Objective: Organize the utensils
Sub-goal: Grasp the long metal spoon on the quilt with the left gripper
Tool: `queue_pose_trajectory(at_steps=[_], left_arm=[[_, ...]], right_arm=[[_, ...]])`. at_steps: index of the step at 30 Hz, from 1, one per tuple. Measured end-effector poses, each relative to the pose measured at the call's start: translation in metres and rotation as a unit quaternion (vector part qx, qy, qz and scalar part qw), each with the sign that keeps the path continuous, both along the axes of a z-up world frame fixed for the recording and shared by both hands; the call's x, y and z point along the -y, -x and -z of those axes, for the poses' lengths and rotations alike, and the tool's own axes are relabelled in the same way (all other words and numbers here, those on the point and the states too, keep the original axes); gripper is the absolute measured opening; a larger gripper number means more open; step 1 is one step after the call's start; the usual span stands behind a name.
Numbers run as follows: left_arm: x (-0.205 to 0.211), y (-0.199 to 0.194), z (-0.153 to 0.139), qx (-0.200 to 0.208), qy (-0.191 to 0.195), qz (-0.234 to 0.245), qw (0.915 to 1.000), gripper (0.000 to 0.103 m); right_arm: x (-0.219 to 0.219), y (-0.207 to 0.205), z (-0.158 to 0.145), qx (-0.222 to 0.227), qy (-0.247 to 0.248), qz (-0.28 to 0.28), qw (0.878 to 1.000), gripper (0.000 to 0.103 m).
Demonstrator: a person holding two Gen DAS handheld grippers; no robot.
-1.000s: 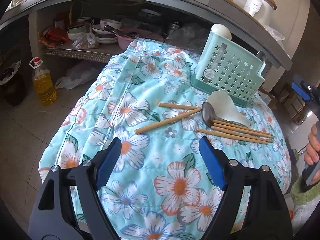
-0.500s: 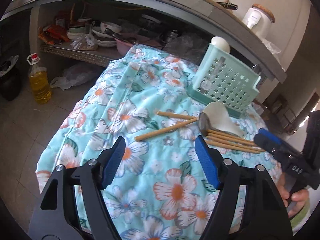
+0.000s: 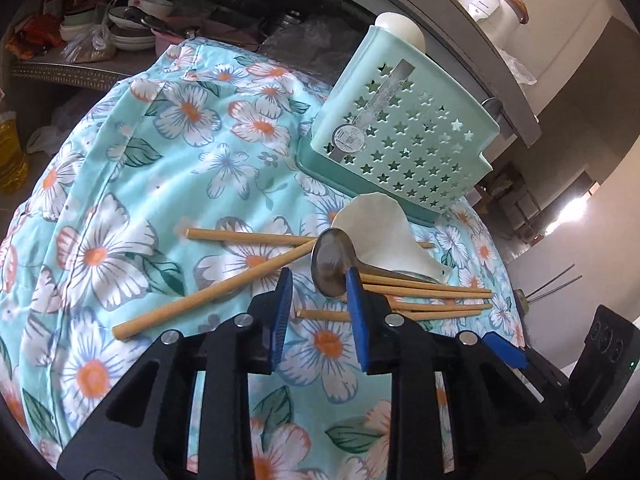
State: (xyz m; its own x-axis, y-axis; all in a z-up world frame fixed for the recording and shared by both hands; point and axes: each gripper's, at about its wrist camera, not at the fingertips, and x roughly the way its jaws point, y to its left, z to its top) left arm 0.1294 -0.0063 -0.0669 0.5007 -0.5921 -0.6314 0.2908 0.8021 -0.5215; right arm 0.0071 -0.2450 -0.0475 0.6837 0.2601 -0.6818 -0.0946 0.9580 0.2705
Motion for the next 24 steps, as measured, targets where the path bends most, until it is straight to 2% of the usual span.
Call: queue_pose_trajectory(at_steps=[9, 14, 19, 24], left_arm=[[0.015, -0.018, 0.010, -0.024, -0.004, -0.020, 0.9995, 0.015], [0.019, -0.016, 0.010, -0.016, -0.011, -0.036, 0.9992, 0.008], [0.020, -0.006, -0.007, 0.019, -0.020, -0.048, 0.9985, 0.004], [0.017, 0.007, -0.033, 0.073, -0.034, -0.068, 0.9944, 0.002]], right_arm=[[0.014, 0.001, 0.006, 0.004, -0.032, 0.003, 0.999, 0.072], [0.028, 0.008, 0.007, 0.009, -0.041, 0.018, 0.999, 0.072], [0.042, 0.013, 0.009, 0.012, -0.044, 0.036, 0.998, 0.072], [0.049, 0.017, 0.007, 0.020, -0.044, 0.043, 0.998, 0.072]])
